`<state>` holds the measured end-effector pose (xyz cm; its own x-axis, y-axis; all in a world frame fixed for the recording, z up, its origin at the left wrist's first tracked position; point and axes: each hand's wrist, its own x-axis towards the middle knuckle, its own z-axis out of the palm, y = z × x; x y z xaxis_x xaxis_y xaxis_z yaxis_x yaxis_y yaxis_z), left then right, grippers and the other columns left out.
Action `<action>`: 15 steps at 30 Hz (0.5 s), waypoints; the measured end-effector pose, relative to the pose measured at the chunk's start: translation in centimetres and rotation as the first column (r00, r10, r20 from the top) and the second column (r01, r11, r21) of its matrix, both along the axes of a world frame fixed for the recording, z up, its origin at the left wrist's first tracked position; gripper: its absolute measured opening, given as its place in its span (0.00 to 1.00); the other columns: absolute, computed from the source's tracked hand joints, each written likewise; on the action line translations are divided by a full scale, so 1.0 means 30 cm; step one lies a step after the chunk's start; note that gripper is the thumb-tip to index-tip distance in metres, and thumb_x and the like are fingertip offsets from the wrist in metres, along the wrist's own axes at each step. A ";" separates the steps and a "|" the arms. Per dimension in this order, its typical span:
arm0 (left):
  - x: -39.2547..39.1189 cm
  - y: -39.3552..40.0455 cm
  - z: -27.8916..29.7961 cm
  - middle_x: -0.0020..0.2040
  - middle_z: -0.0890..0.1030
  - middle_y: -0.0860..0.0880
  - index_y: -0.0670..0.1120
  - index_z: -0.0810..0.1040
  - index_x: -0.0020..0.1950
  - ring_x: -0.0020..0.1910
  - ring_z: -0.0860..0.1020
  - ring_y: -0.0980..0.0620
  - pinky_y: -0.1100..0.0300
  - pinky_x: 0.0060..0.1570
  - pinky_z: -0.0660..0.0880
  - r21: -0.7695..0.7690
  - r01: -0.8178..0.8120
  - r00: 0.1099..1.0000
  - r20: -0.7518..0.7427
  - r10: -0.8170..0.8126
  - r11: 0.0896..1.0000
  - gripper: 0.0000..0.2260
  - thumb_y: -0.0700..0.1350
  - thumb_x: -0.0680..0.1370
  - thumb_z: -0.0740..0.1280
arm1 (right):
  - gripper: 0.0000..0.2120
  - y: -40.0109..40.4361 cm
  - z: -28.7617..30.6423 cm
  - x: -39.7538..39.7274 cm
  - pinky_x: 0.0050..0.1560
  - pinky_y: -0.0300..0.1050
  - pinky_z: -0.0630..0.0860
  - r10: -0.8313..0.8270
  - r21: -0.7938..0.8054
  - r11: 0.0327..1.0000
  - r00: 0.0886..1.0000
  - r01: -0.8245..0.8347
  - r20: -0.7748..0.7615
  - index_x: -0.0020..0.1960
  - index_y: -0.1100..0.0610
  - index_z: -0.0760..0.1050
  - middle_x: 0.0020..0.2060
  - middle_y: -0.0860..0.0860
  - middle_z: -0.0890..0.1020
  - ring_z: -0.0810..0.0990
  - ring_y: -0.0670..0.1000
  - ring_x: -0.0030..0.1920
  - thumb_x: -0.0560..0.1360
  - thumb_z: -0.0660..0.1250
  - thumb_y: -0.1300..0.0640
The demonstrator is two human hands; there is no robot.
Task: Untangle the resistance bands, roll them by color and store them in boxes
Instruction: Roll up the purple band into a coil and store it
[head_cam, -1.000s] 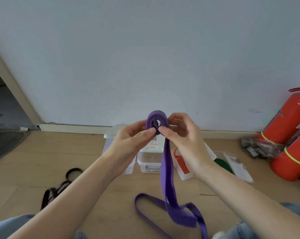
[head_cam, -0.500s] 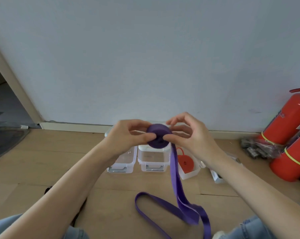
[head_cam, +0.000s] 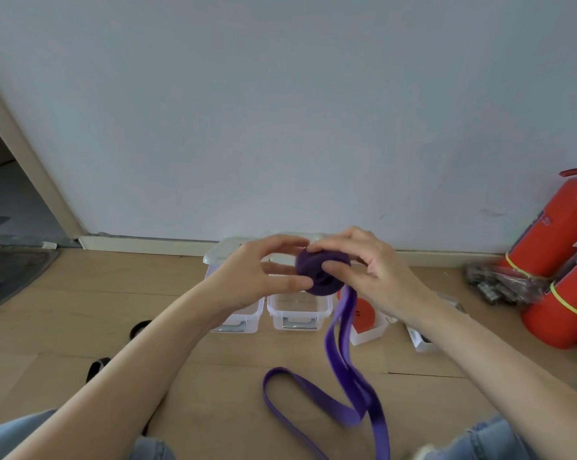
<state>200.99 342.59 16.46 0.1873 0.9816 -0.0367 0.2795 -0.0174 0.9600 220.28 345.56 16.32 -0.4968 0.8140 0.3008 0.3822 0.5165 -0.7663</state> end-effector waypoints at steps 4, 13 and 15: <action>0.026 -0.001 -0.009 0.48 0.82 0.55 0.50 0.79 0.56 0.44 0.82 0.59 0.74 0.42 0.74 0.065 -0.036 0.991 -0.129 0.044 0.997 0.16 0.41 0.69 0.74 | 0.15 -0.018 -0.006 -0.010 0.54 0.33 0.72 0.023 0.078 0.997 0.998 -0.028 0.064 0.55 0.44 0.77 0.49 0.42 0.77 0.76 0.40 0.51 0.75 0.67 0.62; -0.021 0.001 0.028 0.56 0.81 0.43 0.42 0.79 0.58 0.52 0.82 0.49 0.64 0.50 0.78 -0.012 -0.123 0.929 0.350 0.120 0.992 0.15 0.39 0.71 0.70 | 0.21 -0.007 0.014 -0.005 0.44 0.43 0.79 -0.134 -0.330 0.944 0.898 -0.013 -0.419 0.48 0.52 0.69 0.49 0.50 0.81 0.83 0.50 0.48 0.61 0.75 0.51; -0.012 0.001 0.033 0.58 0.79 0.37 0.37 0.77 0.59 0.55 0.80 0.47 0.63 0.52 0.77 -0.049 -0.110 0.830 0.545 0.119 0.993 0.17 0.40 0.71 0.68 | 0.19 -0.015 0.000 -0.028 0.45 0.43 0.79 -0.132 -0.331 0.943 0.893 -0.020 -0.431 0.48 0.53 0.69 0.48 0.52 0.81 0.83 0.52 0.47 0.64 0.76 0.56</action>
<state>200.64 342.63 17.45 0.0674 0.9975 0.0228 -0.2906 -0.0023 0.9568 219.44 345.12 16.32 -0.3245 0.9251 0.1970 -0.0144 0.2034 -0.9790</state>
